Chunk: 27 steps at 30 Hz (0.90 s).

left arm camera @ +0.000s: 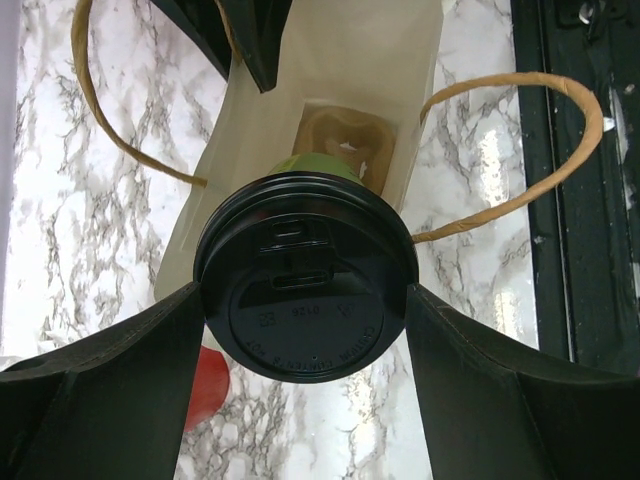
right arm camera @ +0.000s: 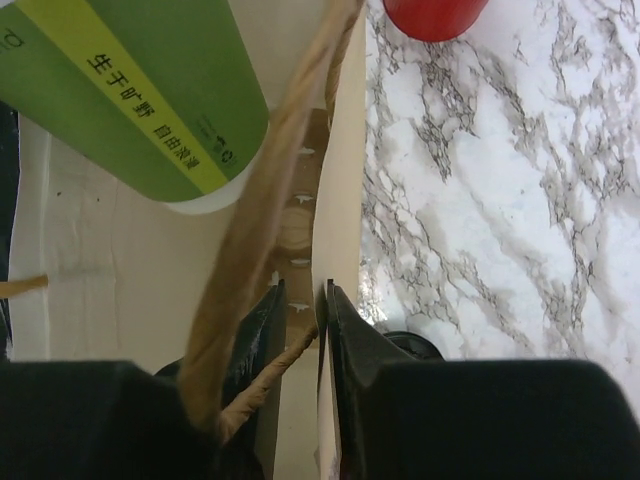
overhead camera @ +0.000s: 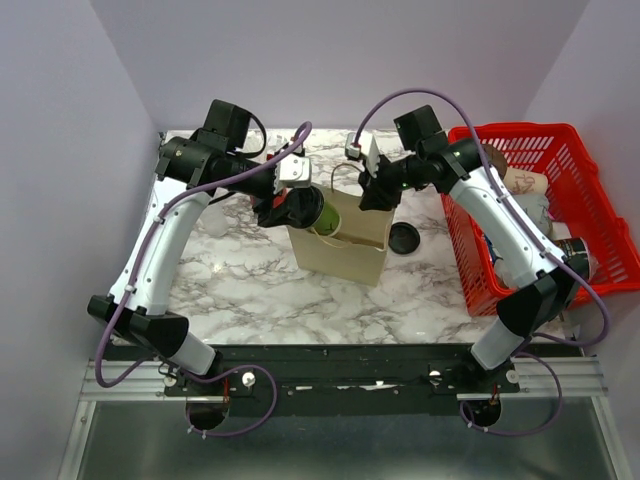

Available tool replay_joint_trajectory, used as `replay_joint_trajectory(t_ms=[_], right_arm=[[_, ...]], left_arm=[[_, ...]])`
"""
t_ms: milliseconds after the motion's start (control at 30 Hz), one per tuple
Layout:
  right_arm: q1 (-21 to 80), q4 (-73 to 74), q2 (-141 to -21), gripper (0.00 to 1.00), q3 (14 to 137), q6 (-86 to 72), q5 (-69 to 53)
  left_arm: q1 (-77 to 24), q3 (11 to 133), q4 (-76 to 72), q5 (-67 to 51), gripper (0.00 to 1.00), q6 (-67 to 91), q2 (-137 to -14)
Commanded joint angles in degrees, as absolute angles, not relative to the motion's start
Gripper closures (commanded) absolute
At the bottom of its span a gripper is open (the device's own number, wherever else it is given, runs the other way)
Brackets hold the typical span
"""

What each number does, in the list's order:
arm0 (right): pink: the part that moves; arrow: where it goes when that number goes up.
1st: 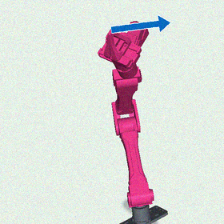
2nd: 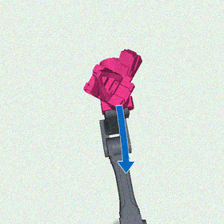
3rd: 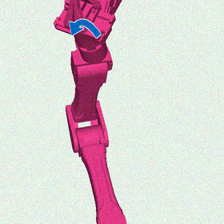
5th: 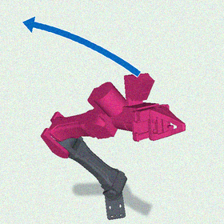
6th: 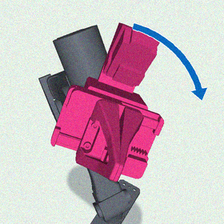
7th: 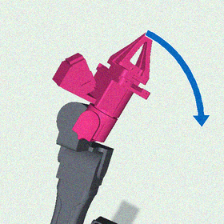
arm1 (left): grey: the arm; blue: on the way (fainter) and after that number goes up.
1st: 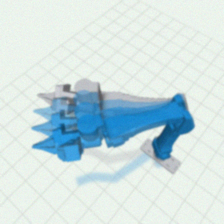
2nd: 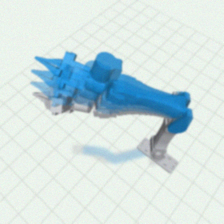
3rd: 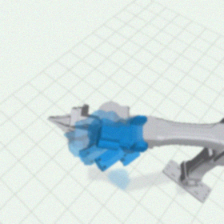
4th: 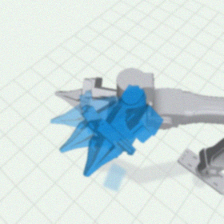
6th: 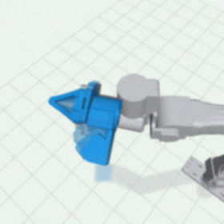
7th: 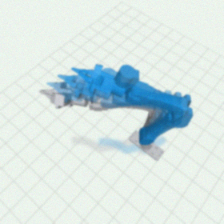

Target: Pack the takeout coffee

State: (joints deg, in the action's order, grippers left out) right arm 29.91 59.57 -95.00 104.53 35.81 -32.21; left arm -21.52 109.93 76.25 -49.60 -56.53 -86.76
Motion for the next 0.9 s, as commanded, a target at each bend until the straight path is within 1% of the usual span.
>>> replay_joint_trajectory(t_ms=[0, 67, 100, 167, 200, 367, 533, 667, 867], right_arm=[[28.48, 62.14, -94.66, 0.69, 105.03, 35.77, -31.47], [28.04, 62.23, -94.83, 0.73, 104.94, 35.68, -30.94], [27.78, 62.4, -95.01, 0.8, 105.03, 35.51, -30.42], [27.25, 62.93, -95.19, 0.89, 105.9, 35.77, -30.41], [27.16, 63.19, -95.45, 0.99, 106.26, 36.03, -30.85], [27.07, 62.76, -95.62, 1.0, 108.72, 36.13, -33.13], [27.42, 62.93, -95.54, 0.99, 110.65, 37.35, -35.16], [27.77, 62.84, -95.27, 1.0, 111.0, 37.71, -34.98], [29.26, 63.02, -95.45, 0.99, 111.8, 37.18, -35.25]], left_arm=[[-22.67, 110.48, 77.52, -46.68, 1.0, -61.08, -87.53], [-22.85, 111.26, 77.96, -46.41, 1.0, -61.52, -87.89], [-23.03, 111.62, 78.22, -46.23, 1.0, -61.78, -88.41], [-23.2, 113.54, 79.44, -46.14, 1.0, -62.4, -89.2], [-23.2, 114.25, 79.8, -46.14, 1.0, -62.75, -89.82], [-23.55, 118.99, 80.07, -47.37, 1.0, -62.49, -92.54], [-25.22, 120.67, 79.63, -47.72, 1.0, -63.1, -95.09], [-27.24, 119.28, 79.46, -47.37, 1.0, -65.73, -95.45], [-29.88, 114.0, 74.62, -43.69, 1.0, -66.0, -94.22]])
